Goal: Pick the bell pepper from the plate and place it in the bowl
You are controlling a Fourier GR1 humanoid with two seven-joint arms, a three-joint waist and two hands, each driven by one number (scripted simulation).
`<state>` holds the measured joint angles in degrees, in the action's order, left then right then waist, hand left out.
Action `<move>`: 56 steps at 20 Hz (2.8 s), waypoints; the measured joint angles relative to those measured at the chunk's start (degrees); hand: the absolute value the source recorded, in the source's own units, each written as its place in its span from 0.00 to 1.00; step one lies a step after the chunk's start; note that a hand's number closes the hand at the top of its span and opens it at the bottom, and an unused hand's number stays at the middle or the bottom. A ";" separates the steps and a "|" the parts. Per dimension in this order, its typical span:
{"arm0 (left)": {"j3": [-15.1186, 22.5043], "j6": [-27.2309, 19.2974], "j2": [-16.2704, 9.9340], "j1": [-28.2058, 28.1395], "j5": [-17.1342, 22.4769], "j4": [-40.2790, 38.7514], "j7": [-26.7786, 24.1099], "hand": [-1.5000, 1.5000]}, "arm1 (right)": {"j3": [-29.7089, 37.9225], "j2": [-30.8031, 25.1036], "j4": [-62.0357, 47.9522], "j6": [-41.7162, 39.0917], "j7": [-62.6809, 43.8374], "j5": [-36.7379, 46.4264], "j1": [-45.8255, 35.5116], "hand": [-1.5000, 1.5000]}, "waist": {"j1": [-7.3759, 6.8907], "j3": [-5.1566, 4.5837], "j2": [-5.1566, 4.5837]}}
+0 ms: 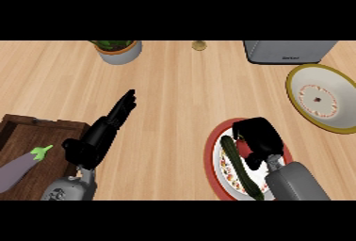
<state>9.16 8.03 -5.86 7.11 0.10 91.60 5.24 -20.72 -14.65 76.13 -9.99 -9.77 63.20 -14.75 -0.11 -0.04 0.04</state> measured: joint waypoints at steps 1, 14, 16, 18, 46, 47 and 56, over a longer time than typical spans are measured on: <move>-0.26 0.53 -0.21 -0.55 -0.03 0.00 -0.49 0.50 | 0.21 0.50 0.23 -0.16 -0.04 0.57 -0.23 1.00 | 0.01 0.00 -0.01; -0.67 0.95 1.34 -0.69 -1.98 -1.90 -2.12 0.50 | 9.75 -2.68 -3.56 0.33 3.58 0.13 -1.99 1.00 | 0.09 0.04 -0.03; -0.67 1.15 1.12 -1.11 -1.84 -0.68 -1.36 0.50 | 11.21 -3.04 -1.41 2.32 2.48 0.54 -2.15 1.00 | 0.16 0.05 0.04; -1.38 1.36 0.67 -1.00 -1.67 -0.93 -1.68 0.50 | 12.87 -2.64 2.02 4.13 1.36 -0.06 -2.36 1.00 | 0.39 0.04 0.10; -1.75 3.33 1.57 -0.36 -1.56 0.07 -0.52 0.50 | 37.99 -14.60 -26.25 25.08 13.20 -6.92 -20.26 1.00 | -1.22 0.09 -0.51; -1.74 3.17 1.73 0.13 -1.72 -0.35 -0.41 0.50 | 38.25 -15.43 -28.92 23.52 13.38 -7.09 -21.19 1.00 | -1.35 0.11 -0.61; -0.90 3.26 2.30 0.49 -2.27 0.22 -0.01 0.50 | 42.55 -19.75 -47.97 12.81 22.76 -12.74 -27.06 0.00 | -2.08 0.22 -0.87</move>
<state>8.26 11.29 -3.55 7.60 -2.17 91.82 5.23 21.83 -34.39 28.16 2.82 12.99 50.46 -41.82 -2.20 0.18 -0.83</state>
